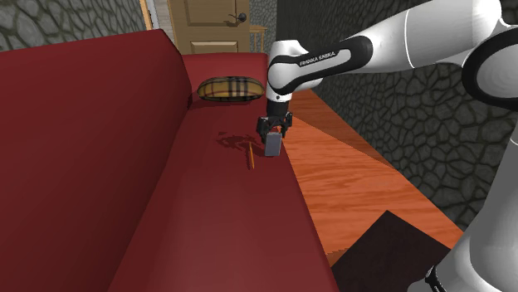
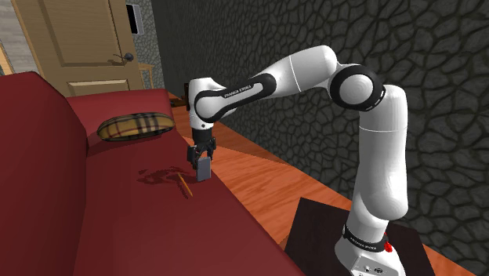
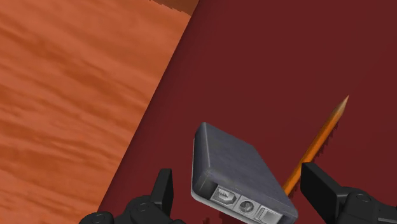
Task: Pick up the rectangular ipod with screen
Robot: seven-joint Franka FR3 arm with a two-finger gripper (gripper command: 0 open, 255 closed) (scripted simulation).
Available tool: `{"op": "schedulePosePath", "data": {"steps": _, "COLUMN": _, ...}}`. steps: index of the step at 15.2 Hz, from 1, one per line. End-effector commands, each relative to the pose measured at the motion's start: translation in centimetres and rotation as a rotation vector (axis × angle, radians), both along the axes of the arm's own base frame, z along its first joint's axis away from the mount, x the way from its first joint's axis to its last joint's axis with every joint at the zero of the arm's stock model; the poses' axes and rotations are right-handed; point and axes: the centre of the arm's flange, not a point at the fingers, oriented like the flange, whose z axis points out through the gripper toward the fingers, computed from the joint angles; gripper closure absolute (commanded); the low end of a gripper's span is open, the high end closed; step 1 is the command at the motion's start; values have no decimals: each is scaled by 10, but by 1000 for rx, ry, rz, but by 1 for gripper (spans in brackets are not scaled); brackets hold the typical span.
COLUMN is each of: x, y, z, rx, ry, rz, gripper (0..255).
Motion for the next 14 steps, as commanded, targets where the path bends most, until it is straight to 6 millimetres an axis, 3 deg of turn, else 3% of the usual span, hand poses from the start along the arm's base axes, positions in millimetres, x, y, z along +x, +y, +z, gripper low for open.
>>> {"op": "schedulePosePath", "data": {"steps": 1, "x": 0, "y": 0, "z": -2, "rx": 0, "ry": -1, "rz": 0, "gripper": 255}}
{"op": "schedulePosePath", "data": {"steps": 10, "x": 0, "y": 0, "z": -1, "rx": 0, "ry": -1, "rz": 0, "gripper": 255}}
{"op": "schedulePosePath", "data": {"steps": 14, "x": 0, "y": 0, "z": 20, "rx": 0, "ry": -1, "rz": 0, "gripper": 255}}
